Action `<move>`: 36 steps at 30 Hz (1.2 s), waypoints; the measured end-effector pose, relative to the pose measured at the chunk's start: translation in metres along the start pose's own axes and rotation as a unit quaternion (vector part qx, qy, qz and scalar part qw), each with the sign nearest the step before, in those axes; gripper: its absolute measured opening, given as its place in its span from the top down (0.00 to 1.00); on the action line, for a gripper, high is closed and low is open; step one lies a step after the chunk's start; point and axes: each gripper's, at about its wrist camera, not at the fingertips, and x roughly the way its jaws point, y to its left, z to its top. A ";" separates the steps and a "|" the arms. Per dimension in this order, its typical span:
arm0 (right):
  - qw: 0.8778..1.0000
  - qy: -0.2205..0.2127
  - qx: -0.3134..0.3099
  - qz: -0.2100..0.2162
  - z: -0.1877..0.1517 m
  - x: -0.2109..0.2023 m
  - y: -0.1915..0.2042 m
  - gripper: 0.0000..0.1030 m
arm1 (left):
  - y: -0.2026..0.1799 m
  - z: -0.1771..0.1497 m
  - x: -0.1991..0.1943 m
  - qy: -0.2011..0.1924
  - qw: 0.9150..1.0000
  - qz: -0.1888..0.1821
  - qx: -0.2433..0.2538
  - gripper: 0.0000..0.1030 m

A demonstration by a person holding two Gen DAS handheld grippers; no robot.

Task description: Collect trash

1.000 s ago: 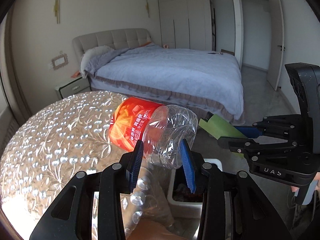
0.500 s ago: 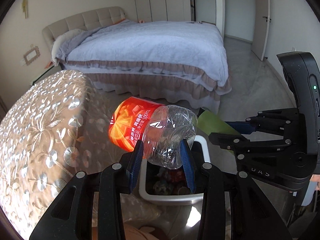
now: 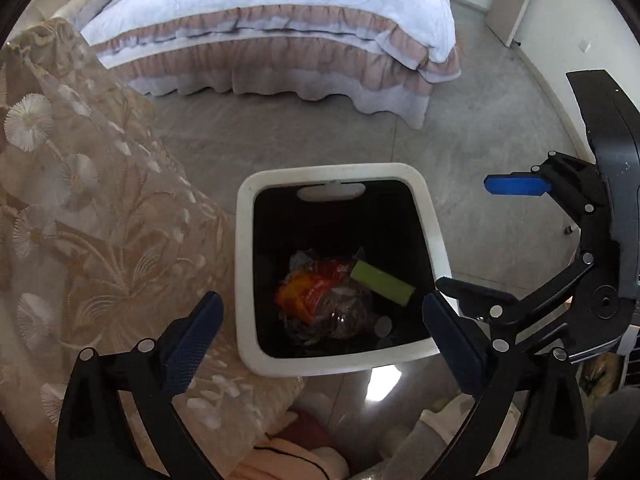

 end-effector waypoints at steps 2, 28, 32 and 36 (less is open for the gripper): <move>1.000 0.009 -0.001 -0.003 -0.006 0.003 -0.005 0.05 | -0.004 -0.003 0.006 0.005 1.000 0.010 0.016 0.05; 0.985 -0.169 0.000 -0.035 0.024 -0.130 0.019 0.05 | -0.012 -0.015 -0.166 -0.185 0.981 0.054 -0.020 0.05; 0.977 -0.213 0.009 -0.018 0.036 -0.166 0.035 0.05 | 0.000 -0.030 -0.209 -0.228 0.967 0.107 -0.047 0.05; 0.967 -0.253 0.011 -0.009 0.046 -0.194 0.059 0.05 | 0.017 -0.048 -0.249 -0.263 0.948 0.155 -0.087 0.05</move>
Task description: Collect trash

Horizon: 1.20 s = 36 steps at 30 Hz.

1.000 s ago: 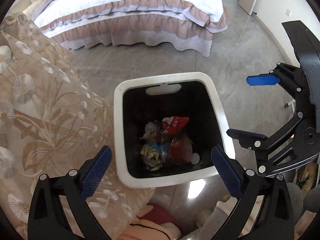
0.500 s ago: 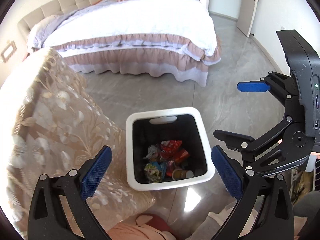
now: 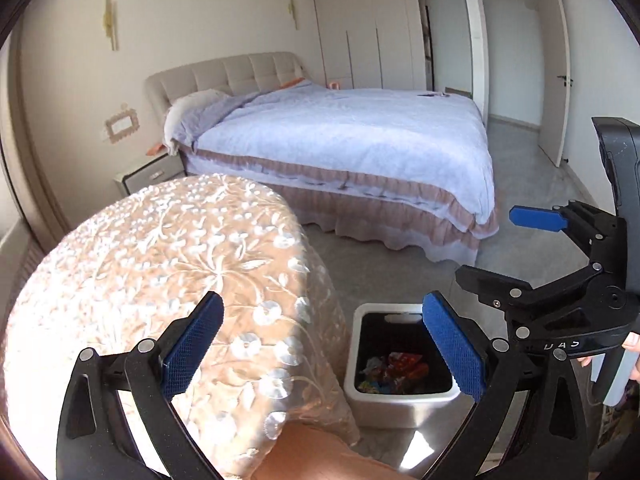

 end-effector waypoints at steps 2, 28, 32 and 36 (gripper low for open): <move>1.000 -0.024 0.002 0.012 0.011 -0.011 0.019 0.05 | 0.016 0.002 -0.018 -0.019 0.999 0.025 -0.017 0.05; 0.986 -0.159 -0.026 0.046 0.047 -0.109 0.251 0.05 | 0.178 -0.093 -0.216 -0.109 0.939 0.241 -0.220 0.05; 0.983 -0.172 -0.028 0.055 0.047 -0.121 0.269 0.05 | 0.186 -0.097 -0.231 -0.119 0.934 0.257 -0.220 0.05; 0.981 -0.180 -0.041 0.057 0.048 -0.129 0.280 0.04 | 0.184 -0.097 -0.243 -0.138 0.928 0.278 -0.208 0.05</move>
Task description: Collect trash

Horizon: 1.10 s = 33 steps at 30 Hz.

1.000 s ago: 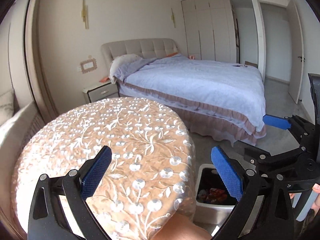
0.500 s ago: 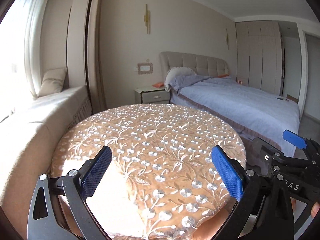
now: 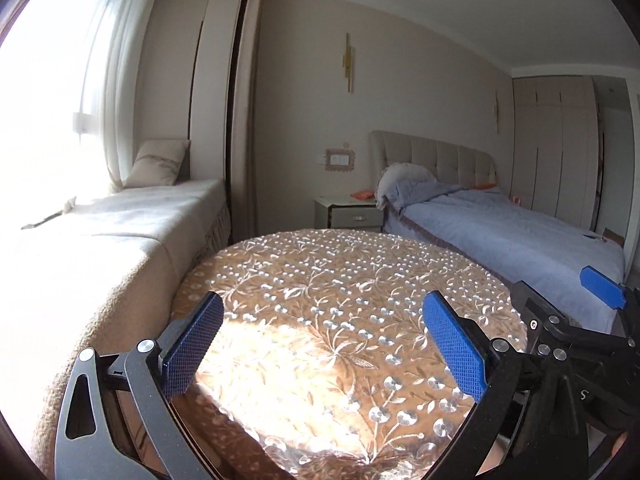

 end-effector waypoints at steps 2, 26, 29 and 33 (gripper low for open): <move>1.000 0.009 -0.004 -0.002 0.004 0.002 0.007 0.04 | 0.002 0.001 -0.007 -0.011 1.000 0.011 0.004 0.05; 1.000 0.008 0.019 -0.017 0.005 -0.006 0.002 0.04 | 0.000 0.003 -0.016 -0.003 1.000 -0.019 -0.019 0.05; 1.000 0.008 0.020 -0.017 0.006 -0.006 0.003 0.04 | 0.001 0.003 -0.016 -0.001 1.000 -0.019 -0.021 0.05; 1.000 0.009 0.019 -0.018 0.006 -0.005 0.003 0.04 | 0.000 0.003 -0.016 0.000 1.000 -0.019 -0.022 0.05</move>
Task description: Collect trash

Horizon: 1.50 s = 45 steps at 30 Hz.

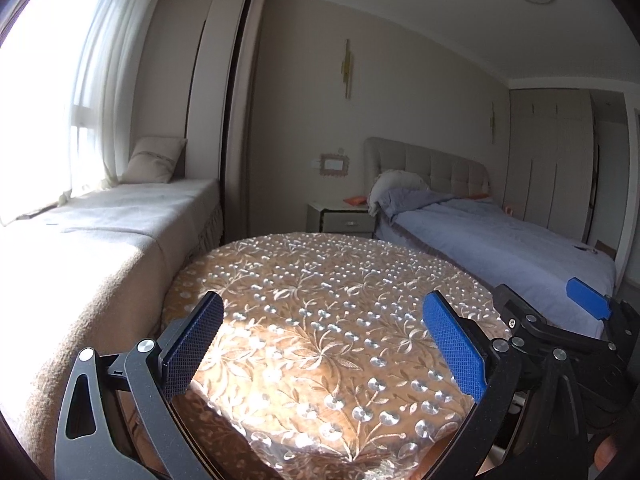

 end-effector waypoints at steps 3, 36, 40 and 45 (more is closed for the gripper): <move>1.000 0.001 0.000 -0.001 0.000 0.000 0.000 0.04 | 0.000 0.000 0.000 0.000 1.000 0.000 0.000 0.05; 1.000 0.002 0.002 -0.005 -0.001 0.001 0.000 0.04 | -0.002 0.000 -0.001 -0.002 1.000 0.004 -0.002 0.05; 1.000 0.003 0.004 -0.006 -0.001 0.002 0.000 0.05 | -0.004 0.000 -0.002 -0.004 1.000 0.008 0.000 0.05; 1.000 0.004 0.004 -0.006 -0.001 0.002 0.000 0.04 | -0.005 0.001 -0.002 -0.005 1.000 0.009 0.002 0.05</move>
